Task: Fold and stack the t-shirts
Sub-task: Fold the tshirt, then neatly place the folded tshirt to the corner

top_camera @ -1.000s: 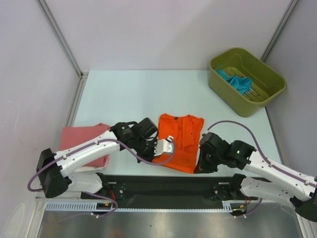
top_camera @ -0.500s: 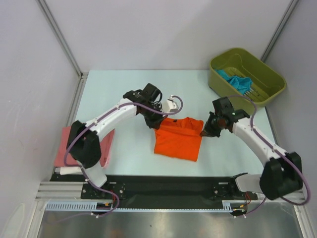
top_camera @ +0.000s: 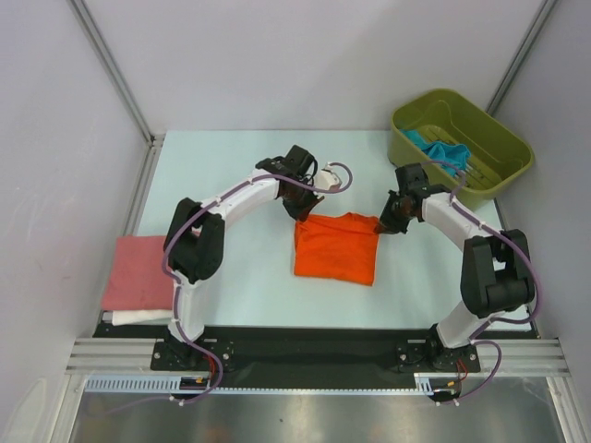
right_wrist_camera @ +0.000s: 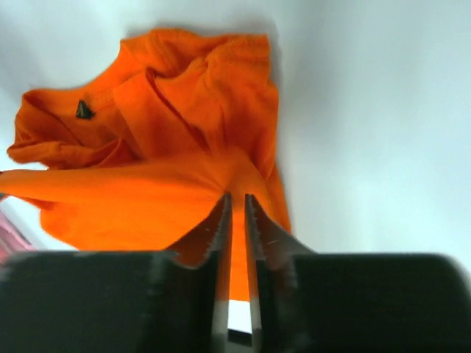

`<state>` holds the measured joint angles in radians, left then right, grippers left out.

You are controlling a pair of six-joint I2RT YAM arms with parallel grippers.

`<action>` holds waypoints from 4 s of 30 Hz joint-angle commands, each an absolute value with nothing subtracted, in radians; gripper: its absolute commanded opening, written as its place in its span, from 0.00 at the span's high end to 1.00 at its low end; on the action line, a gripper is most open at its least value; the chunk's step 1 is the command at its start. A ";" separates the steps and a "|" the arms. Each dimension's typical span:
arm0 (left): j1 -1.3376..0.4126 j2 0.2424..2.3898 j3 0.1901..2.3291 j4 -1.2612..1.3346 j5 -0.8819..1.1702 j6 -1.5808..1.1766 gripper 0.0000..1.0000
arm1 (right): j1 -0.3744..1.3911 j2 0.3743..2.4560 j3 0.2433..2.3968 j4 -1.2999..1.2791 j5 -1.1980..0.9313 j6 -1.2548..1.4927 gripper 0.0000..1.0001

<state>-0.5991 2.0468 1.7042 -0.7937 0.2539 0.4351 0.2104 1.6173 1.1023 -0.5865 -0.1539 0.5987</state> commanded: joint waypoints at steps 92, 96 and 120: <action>-0.382 1.408 1.261 -1.173 0.031 0.598 1.00 | 0.141 1.131 0.801 -0.572 -0.080 0.514 0.35; -0.382 1.358 1.258 -1.233 -0.024 0.618 1.00 | 0.141 1.135 0.801 -0.566 -0.081 0.517 0.35; -0.382 1.154 1.357 -1.384 -0.445 0.745 1.00 | 0.141 1.163 0.841 -0.571 -0.081 0.503 0.35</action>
<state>-0.3832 1.1896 1.3056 -1.3346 -0.3523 0.7048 0.1455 1.1561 0.8009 -0.5720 -0.0868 0.5217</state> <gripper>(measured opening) 0.049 0.649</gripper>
